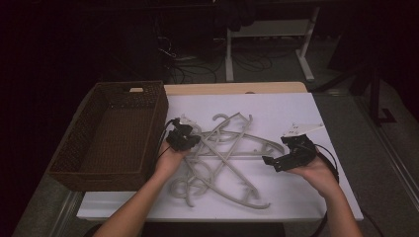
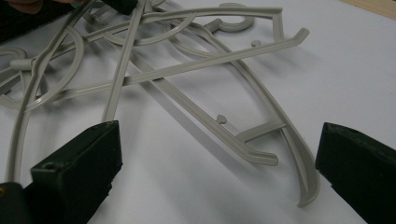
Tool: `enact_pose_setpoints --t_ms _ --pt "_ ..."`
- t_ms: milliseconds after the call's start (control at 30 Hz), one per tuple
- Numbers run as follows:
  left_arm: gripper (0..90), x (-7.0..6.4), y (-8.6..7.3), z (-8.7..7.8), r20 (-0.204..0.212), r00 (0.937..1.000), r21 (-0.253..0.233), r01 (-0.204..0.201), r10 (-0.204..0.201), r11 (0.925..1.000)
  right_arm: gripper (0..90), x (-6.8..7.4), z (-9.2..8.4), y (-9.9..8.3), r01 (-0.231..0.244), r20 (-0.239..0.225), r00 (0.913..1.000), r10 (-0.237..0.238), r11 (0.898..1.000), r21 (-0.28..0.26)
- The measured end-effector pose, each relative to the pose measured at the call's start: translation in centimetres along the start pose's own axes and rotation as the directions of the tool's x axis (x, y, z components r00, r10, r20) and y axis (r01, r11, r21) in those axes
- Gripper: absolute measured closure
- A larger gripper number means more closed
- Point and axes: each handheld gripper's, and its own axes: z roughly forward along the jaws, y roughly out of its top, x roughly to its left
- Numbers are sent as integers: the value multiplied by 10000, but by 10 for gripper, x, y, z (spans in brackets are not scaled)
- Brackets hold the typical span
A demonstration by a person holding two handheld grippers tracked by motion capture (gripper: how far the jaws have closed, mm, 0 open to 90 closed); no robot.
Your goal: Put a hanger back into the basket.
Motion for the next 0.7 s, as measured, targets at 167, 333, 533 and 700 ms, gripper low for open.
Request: enact_pose_setpoints --t_ms 167,333,533,700 --pt "900 1 9 10 45 10000 53 -24 24 10000 4 -1 0 0 -11 -1 10000 11 10000 -22" --pt "900 -2 20 21 79 9997 82 -225 225 9997 4 -1 0 -1 -14 1 10000 14 10000 -4" --pt "900 -1 39 37 124 9989 237 -460 458 9987 5 -2 -1 -1 -54 11 10000 54 10000 -23" --pt "900 -1 50 51 234 9981 391 -572 563 9976 5 -3 -1 -1 -66 14 10000 66 10000 -24"
